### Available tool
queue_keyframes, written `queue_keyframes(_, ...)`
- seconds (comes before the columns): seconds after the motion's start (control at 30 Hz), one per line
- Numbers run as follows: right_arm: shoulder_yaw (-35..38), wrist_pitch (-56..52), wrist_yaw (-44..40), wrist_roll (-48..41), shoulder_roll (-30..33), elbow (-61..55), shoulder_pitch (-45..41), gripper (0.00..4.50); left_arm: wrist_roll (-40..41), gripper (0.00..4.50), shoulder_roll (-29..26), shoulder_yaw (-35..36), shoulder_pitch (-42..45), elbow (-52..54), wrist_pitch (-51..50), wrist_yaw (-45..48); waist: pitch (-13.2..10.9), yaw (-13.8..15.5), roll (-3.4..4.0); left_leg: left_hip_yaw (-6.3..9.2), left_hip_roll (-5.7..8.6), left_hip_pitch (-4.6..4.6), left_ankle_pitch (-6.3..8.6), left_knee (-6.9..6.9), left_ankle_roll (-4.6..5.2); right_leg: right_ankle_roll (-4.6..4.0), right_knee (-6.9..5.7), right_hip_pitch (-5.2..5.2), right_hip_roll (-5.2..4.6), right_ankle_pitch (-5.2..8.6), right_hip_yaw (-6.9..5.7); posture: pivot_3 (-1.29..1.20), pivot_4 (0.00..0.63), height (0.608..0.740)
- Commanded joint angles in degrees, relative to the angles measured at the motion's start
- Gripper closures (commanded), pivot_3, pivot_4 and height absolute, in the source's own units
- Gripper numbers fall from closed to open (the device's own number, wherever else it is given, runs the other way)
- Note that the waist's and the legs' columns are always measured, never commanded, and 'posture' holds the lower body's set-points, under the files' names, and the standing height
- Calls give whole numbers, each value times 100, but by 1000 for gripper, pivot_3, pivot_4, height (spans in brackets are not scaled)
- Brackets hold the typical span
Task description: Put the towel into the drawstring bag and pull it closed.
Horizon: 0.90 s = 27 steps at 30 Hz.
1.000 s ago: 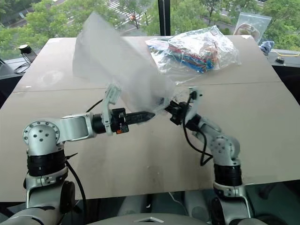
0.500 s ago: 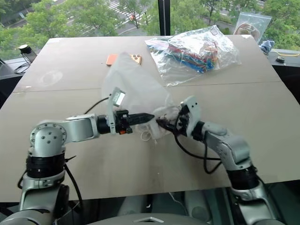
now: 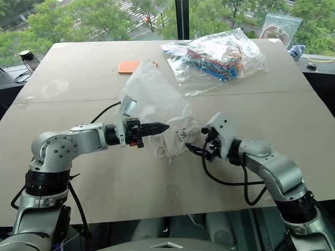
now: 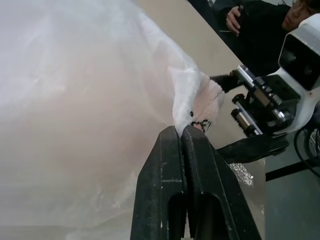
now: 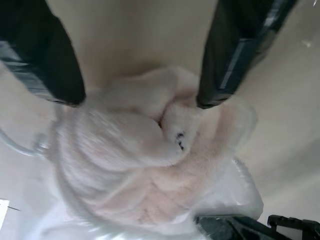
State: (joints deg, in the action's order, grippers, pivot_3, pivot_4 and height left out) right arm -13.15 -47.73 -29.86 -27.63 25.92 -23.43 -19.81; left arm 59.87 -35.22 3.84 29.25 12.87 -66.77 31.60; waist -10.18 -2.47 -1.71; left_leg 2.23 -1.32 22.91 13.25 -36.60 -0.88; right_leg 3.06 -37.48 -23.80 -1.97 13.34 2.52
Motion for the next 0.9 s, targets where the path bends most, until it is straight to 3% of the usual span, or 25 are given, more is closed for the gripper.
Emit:
queue_keyframes(0.03, -56, 345, 100, 148, -519, 479, -332, 2738, 53, 4500, 56, 54, 91, 125, -80, 43, -2, 6, 4, 0, 0, 1, 0, 0, 0, 0, -1, -1, 0, 0, 0, 0, 150, 734)
queue_keyframes(0.13, 141, 579, 74, 42, -1013, 838, -531, 4169, 101, 4500, 108, 74, 54, 210, -194, -11, -3, 9, 3, 0, 0, 3, 0, 0, 0, -16, -2, -1, 0, -10, 0, 0, 150, 734)
queue_keyframes(0.17, 283, 625, 55, -107, -1226, 958, -633, 4349, 121, 4500, 119, 85, 18, 254, -237, -29, -3, 11, 2, 1, 0, 4, 0, 0, 0, -17, -1, -1, 0, -11, -1, 0, 150, 734)
queue_keyframes(0.4, 470, 1146, 16, -86, -2203, 2030, -1071, 4349, 264, 4500, 325, 182, -117, 416, -365, -225, -3, 14, 3, 3, 0, 2, 0, 0, 0, -17, -4, 0, -2, -12, -3, 0, 150, 734)
queue_keyframes(0.73, 723, 1006, -704, -808, -2049, 1357, -442, 4349, 476, 4500, 521, 473, -3, 332, -431, -429, -3, 20, 3, 3, 1, 3, 0, -1, 0, -17, -8, -1, -4, -12, -3, 0, 150, 734)
queue_keyframes(0.9, 402, 1676, -979, -476, -2602, 2347, -794, 4349, 807, 4500, 736, 334, -14, 557, -622, -528, -3, -31, 4, 3, -2, -9, 0, -1, 0, -18, -21, -1, 4, -11, 0, 0, 150, 734)
